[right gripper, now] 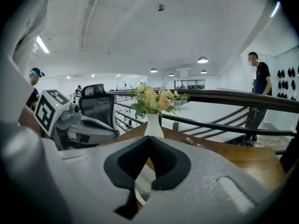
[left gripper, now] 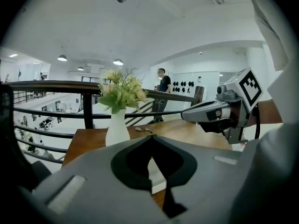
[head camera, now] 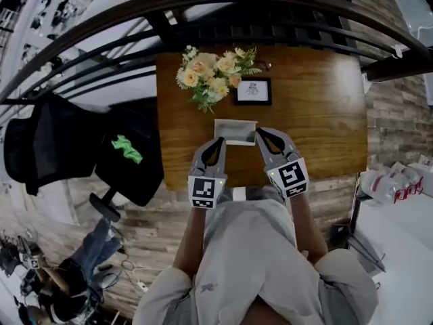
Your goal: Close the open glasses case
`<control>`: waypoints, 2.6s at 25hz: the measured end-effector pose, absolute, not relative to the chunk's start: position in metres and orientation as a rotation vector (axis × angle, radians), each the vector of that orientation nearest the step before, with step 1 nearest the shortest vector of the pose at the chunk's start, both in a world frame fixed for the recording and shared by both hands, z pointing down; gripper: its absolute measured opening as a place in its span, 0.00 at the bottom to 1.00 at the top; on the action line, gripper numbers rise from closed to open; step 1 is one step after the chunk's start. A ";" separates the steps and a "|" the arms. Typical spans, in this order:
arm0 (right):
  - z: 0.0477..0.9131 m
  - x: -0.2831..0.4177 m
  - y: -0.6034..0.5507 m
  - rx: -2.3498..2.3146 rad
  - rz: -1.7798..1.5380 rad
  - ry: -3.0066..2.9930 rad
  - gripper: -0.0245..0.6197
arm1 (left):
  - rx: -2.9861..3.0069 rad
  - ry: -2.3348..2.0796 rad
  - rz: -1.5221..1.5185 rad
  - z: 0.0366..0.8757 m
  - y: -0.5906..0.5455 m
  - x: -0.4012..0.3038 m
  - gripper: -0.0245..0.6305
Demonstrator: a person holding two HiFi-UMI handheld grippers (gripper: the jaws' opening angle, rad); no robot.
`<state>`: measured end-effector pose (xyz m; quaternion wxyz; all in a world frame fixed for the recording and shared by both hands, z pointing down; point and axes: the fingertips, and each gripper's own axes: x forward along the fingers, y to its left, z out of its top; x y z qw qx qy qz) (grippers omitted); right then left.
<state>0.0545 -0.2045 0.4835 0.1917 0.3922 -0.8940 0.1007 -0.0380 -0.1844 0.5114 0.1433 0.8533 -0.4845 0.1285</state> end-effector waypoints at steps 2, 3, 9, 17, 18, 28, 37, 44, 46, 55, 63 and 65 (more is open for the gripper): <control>0.493 0.055 -0.209 1.069 0.301 -2.508 0.04 | 2.438 -1.398 0.388 0.521 -0.186 -0.034 0.07; 0.498 0.056 -0.211 1.054 0.309 -2.505 0.04 | 2.429 -1.397 0.395 0.525 -0.188 -0.032 0.07; 0.526 0.055 -0.225 0.978 0.339 -2.479 0.04 | 2.372 -1.390 0.435 0.552 -0.194 -0.026 0.07; 0.554 0.049 -0.237 0.912 0.368 -2.435 0.04 | 2.333 -1.366 0.472 0.578 -0.201 -0.018 0.07; 0.558 0.048 -0.238 0.903 0.373 -2.428 0.04 | 2.329 -1.363 0.475 0.580 -0.202 -0.017 0.07; 0.601 0.043 -0.250 0.788 0.401 -2.317 0.04 | 2.271 -1.311 0.515 0.613 -0.214 -0.003 0.07; 0.621 0.038 -0.256 0.732 0.424 -2.276 0.04 | 2.210 -1.283 0.537 0.637 -0.223 0.007 0.07; 0.638 0.035 -0.258 0.711 0.460 -2.250 0.04 | 2.181 -1.255 0.550 0.652 -0.228 0.015 0.07; 0.641 0.035 -0.258 0.711 0.474 -2.250 0.04 | 2.175 -1.252 0.556 0.655 -0.230 0.016 0.07; 0.647 0.033 -0.253 0.700 0.510 -2.251 0.04 | 2.147 -1.263 0.547 0.662 -0.234 0.015 0.07; 0.648 0.032 -0.244 0.707 0.509 -2.250 0.04 | 2.147 -1.257 0.531 0.660 -0.226 0.014 0.07; 0.648 0.032 -0.241 0.708 0.512 -2.246 0.04 | 2.147 -1.255 0.530 0.660 -0.223 0.014 0.07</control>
